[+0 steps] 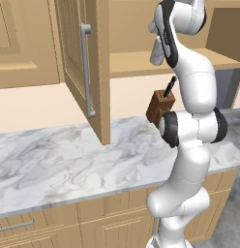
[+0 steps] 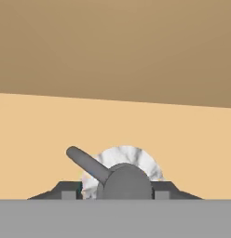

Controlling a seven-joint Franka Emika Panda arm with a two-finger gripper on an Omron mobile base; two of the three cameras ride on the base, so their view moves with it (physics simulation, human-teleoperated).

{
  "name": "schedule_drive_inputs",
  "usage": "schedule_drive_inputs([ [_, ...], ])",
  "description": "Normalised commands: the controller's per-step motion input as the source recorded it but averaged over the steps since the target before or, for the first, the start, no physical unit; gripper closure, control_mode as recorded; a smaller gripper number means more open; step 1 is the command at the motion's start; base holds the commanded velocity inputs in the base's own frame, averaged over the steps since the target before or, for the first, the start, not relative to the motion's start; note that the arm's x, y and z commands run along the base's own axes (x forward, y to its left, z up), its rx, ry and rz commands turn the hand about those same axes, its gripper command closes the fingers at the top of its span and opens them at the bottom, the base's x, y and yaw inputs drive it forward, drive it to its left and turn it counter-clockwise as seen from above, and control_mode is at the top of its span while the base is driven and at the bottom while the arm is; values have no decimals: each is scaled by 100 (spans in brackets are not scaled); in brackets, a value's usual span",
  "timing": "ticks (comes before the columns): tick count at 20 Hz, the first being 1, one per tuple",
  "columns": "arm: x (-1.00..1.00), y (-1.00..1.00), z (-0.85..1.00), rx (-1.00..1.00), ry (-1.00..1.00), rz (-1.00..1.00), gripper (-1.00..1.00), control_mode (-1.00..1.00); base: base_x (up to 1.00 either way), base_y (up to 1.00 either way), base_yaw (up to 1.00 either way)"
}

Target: Pick up the dish brush and soap dispenser from the sink, and place them back in the cabinet, and close the cabinet doors.

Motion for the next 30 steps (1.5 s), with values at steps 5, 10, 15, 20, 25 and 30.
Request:
schedule_drive_inputs([
  [5, 0, 0, -13, -2, -6, 0, -100, -100, 0, 0, 0],
  [10, 0, 0, -18, -1, -9, 0, -100, -100, 0, 0, 0],
  [15, 0, 0, -11, 0, -7, 0, -100, -100, 0, 0, 0],
  [20, -6, 0, 0, 0, -2, 0, -100, -100, 0, 0, 0],
  [25, -36, 0, 0, 0, -1, 0, -100, -100, 0, 0, 0],
  [30, -51, 0, 0, 0, 0, 0, -100, -100, 0, 0, 0],
])
